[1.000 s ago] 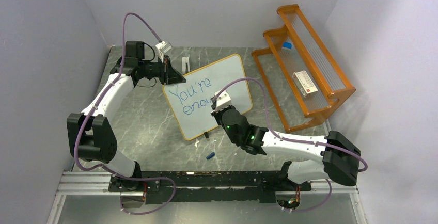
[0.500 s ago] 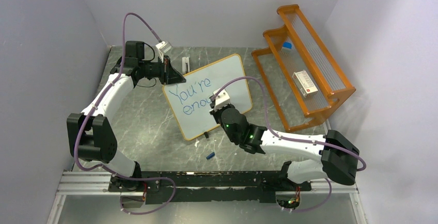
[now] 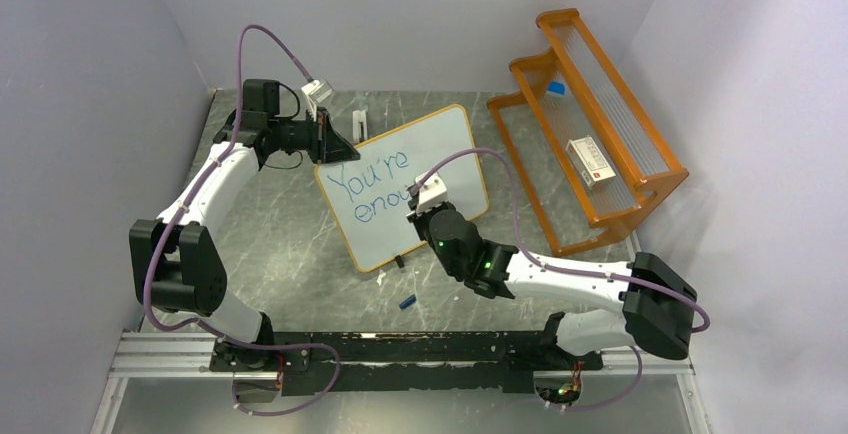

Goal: Write a sentence on the whiteboard

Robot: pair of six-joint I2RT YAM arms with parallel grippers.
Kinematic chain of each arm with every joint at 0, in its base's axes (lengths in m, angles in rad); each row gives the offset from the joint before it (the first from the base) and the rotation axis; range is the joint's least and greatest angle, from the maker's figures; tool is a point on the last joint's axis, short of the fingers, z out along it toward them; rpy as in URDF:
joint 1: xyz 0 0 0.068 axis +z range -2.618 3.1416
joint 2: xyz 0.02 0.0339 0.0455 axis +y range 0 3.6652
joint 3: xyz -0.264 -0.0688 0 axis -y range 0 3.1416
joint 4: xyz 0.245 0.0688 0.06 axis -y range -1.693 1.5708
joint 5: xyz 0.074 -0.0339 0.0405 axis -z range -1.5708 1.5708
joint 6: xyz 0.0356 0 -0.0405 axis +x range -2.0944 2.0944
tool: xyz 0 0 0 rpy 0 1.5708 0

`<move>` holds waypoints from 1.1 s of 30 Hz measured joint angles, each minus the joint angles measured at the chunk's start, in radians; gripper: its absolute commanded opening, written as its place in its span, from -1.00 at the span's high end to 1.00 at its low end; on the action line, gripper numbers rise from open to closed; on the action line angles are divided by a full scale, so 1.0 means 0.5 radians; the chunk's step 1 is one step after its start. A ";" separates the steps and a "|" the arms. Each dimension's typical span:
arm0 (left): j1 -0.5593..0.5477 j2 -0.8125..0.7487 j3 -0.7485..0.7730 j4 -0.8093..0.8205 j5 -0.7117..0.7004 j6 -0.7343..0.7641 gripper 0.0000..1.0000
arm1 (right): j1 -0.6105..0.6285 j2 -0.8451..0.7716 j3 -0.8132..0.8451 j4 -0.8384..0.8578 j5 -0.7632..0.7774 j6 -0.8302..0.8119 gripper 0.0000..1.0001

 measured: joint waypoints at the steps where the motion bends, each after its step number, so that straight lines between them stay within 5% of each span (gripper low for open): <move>1: 0.000 0.000 0.000 0.000 0.000 0.000 0.90 | -0.001 -0.005 -0.005 -0.006 -0.001 0.005 1.00; 33: 0.000 0.005 0.000 0.002 -0.001 0.000 0.90 | -0.002 -0.072 -0.072 -0.174 -0.005 0.144 1.00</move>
